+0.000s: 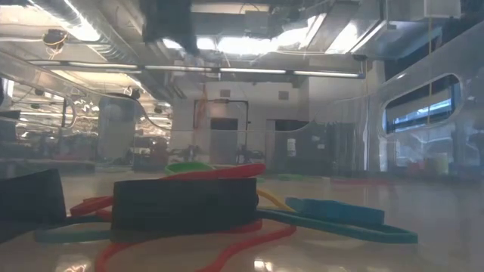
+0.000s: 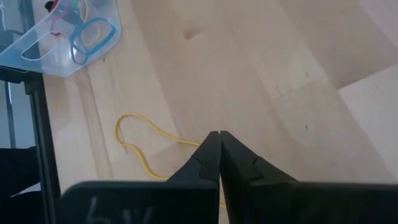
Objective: Pick and place rubber bands into bin
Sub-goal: Put the red rubber band into the transparent bin
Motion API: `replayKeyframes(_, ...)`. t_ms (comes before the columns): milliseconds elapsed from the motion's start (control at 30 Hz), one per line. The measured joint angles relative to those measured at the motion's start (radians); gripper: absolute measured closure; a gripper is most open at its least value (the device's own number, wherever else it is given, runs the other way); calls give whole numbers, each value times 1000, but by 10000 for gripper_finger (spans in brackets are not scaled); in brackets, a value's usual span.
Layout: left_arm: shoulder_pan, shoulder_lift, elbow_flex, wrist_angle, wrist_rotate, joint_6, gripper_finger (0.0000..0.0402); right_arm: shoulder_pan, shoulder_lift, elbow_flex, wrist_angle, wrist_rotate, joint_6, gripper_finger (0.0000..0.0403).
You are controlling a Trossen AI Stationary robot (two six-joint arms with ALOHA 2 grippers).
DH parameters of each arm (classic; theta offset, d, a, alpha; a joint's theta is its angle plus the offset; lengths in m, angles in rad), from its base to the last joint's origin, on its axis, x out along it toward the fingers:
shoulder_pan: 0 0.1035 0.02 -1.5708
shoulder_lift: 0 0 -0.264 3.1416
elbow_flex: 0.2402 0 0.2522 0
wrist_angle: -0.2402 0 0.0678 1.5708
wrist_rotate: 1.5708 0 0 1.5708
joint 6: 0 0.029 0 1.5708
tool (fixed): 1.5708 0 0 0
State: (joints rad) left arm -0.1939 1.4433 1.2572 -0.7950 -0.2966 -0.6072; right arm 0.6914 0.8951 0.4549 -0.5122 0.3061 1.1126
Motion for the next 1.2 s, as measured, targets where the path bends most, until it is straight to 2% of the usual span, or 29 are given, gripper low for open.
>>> replayKeyframes(333, -238, 144, 269, 5, -83, 52, 400, 0, 0, 0, -2, 0, -3, 399)
replayKeyframes(533, -320, 262, 412, 6, -127, 75, 400, 0, 0, 0, -2, 0, -17, 399)
replayKeyframes(700, -346, 342, 469, 10, -60, 51, 400, 0, 0, 0, -2, 0, -22, 399)
replayKeyframes(1000, -373, 471, 472, -66, 39, -99, 400, 0, 0, 0, -1, -4, -26, 399)
replayKeyframes(1200, -371, 578, 471, -117, 129, -102, 400, 0, 0, 0, -1, -5, -45, 399)
